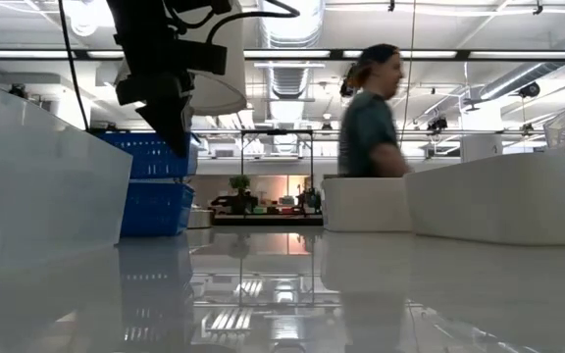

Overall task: Stack baskets by color
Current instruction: Stack the top blue bin on top of the bottom blue bin, then put the left transparent bin on top of the right transparent bin

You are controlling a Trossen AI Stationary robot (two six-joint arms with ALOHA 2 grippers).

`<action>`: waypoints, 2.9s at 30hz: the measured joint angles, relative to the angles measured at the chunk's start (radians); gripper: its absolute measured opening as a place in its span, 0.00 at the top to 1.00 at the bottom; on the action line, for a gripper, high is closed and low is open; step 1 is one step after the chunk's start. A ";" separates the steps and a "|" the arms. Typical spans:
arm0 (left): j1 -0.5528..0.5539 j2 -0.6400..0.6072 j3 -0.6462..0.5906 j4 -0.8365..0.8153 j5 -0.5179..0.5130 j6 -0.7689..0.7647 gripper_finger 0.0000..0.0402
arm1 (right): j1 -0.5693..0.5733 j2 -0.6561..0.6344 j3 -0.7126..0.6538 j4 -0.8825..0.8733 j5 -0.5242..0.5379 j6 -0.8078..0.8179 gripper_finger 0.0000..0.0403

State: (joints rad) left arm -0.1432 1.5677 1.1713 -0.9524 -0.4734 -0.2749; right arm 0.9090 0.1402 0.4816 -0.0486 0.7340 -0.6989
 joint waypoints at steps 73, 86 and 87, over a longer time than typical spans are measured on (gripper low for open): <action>-0.202 -0.001 -0.009 0.661 0.050 0.016 0.74 | 0.000 0.000 -0.006 -0.018 0.000 0.156 0.91; -0.284 -0.065 -0.009 0.304 0.057 -0.438 0.74 | 0.000 0.198 -0.060 -0.094 0.159 0.688 0.91; -0.284 -0.077 -0.009 0.264 0.057 -0.478 0.74 | 0.000 0.227 -0.052 -0.096 0.171 0.713 0.91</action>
State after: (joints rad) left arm -0.4272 1.4909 1.1625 -0.6886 -0.4168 -0.7531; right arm 0.9092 0.3671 0.4294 -0.1449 0.9050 0.0140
